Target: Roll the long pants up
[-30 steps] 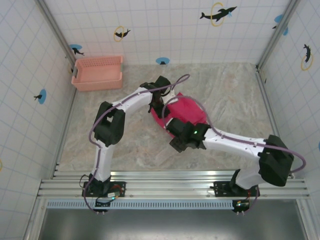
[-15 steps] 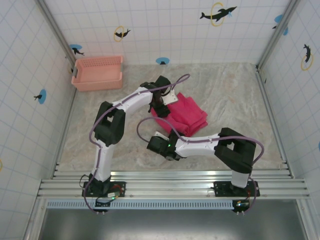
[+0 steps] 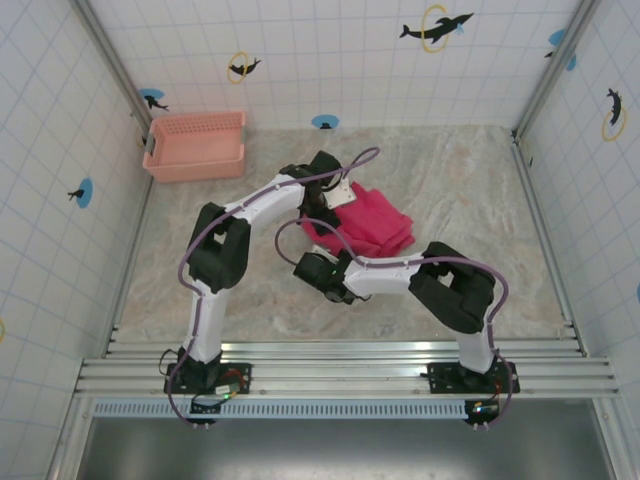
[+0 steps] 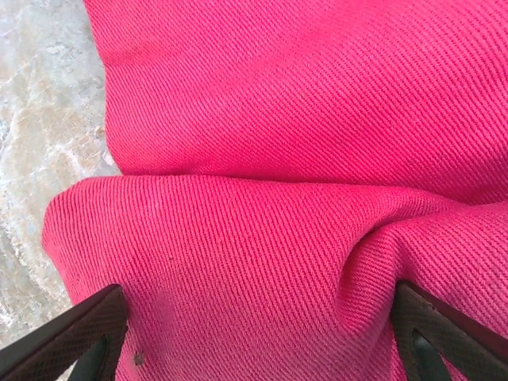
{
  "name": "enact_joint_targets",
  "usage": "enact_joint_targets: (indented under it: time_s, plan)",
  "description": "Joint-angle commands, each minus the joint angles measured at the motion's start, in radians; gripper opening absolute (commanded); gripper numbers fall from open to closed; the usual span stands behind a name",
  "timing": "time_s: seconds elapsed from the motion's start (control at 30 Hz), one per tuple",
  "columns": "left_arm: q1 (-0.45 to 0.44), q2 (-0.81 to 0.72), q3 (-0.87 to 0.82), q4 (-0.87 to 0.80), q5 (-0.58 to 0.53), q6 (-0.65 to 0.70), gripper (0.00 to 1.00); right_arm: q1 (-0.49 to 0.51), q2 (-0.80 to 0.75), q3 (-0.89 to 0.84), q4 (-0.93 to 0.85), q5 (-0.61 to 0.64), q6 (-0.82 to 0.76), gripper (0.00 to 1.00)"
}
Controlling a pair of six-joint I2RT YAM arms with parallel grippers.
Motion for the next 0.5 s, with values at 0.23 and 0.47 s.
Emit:
enact_joint_targets:
  time_s: [0.23, 0.47]
  plan:
    - [0.005, -0.099, -0.014, -0.131, -0.165, -0.023, 0.97, -0.178, -0.176, -0.079, -0.064, -0.765, -0.018, 0.24]
    - [0.017, -0.227, -0.018, -0.147, -0.241, -0.08, 0.97, -0.357, -0.285, -0.114, -0.009, -1.224, 0.113, 0.24]
